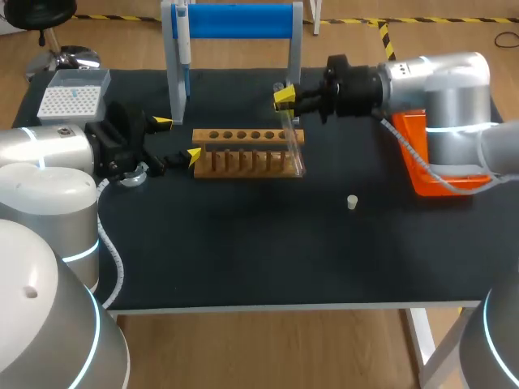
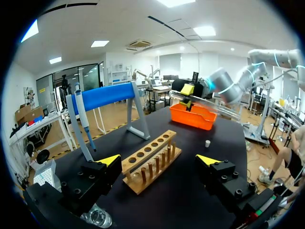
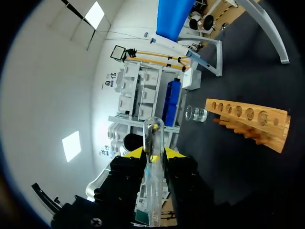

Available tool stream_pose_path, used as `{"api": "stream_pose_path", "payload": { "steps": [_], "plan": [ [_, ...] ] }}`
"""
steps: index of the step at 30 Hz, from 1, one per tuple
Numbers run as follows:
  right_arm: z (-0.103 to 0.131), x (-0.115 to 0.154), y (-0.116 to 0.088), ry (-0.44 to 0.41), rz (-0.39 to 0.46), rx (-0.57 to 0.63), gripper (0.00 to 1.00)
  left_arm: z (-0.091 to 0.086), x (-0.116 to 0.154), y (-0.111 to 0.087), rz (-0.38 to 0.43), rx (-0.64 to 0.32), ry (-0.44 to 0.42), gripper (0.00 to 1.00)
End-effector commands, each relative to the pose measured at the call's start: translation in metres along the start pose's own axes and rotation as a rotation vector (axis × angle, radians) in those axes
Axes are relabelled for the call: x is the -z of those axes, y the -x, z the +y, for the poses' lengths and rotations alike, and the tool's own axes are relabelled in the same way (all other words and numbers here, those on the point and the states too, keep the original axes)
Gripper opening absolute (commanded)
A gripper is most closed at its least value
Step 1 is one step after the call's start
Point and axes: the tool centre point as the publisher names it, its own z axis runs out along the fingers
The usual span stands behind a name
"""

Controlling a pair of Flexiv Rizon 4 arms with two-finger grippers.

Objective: Invert the test tube, pick up the pipette, mount the tip to pipette, aspirate from beaker and dispense into the tube, eject the tip, return the pipette, and cap with the stopper.

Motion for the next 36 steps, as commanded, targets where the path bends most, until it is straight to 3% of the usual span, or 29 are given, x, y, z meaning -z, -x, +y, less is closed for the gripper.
{"api": "stream_pose_path", "payload": {
  "steps": [1,10,28,33,36],
  "plan": [
    [-0.004,0.000,0.000,0.014,0.006,-0.020,0.00,0.000,-0.001,0.000,-0.001,0.001,0.001,1.00],
    [-0.009,-0.003,0.001,0.011,0.024,-0.080,0.00,0.000,-0.001,0.000,-0.001,0.001,0.001,1.00],
    [-0.010,-0.003,0.002,0.025,0.010,-0.056,0.00,0.000,-0.001,0.000,-0.001,0.001,0.001,1.00],
    [-0.010,-0.003,0.002,0.025,0.010,-0.056,0.00,-0.022,-0.001,-0.006,-0.080,-0.274,-0.294,1.00],
    [-0.010,-0.003,0.002,0.025,0.010,-0.056,0.00,-0.031,0.002,-0.015,-0.038,-0.506,-0.449,1.00]
  ]
}}
